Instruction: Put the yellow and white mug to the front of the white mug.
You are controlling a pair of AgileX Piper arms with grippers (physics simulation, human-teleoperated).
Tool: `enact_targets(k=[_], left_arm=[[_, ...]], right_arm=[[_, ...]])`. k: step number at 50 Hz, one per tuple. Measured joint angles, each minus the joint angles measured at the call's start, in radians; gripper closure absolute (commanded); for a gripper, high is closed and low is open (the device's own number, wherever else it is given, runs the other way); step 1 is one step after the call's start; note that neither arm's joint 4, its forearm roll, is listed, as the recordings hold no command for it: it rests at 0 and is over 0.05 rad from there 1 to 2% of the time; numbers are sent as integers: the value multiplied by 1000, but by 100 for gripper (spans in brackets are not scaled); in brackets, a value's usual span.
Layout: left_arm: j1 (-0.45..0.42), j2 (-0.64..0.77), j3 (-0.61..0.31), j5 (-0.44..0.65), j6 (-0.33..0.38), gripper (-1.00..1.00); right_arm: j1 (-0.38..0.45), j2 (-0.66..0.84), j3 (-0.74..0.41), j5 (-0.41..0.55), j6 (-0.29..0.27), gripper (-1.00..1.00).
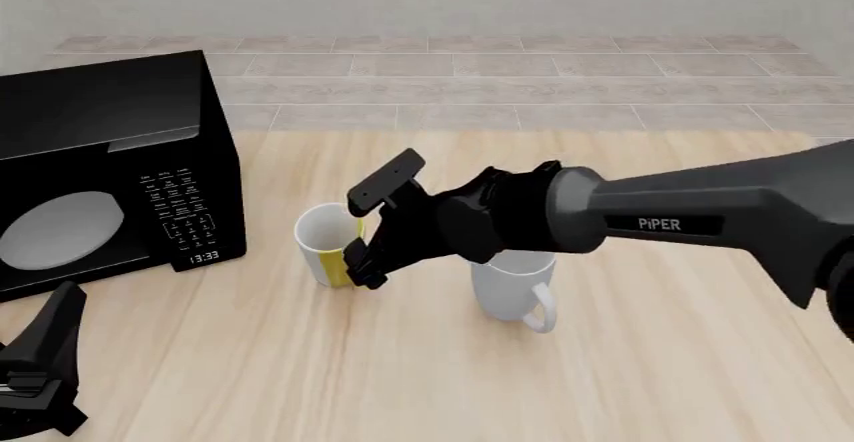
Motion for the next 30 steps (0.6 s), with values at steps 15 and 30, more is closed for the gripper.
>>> enact_targets(k=[15, 30], left_arm=[[0, 0, 0, 0, 0, -100], [0, 0, 0, 0, 0, -100]], right_arm=[[0, 43, -16, -10, 10, -100], [0, 66, -20, -10, 18, -100]])
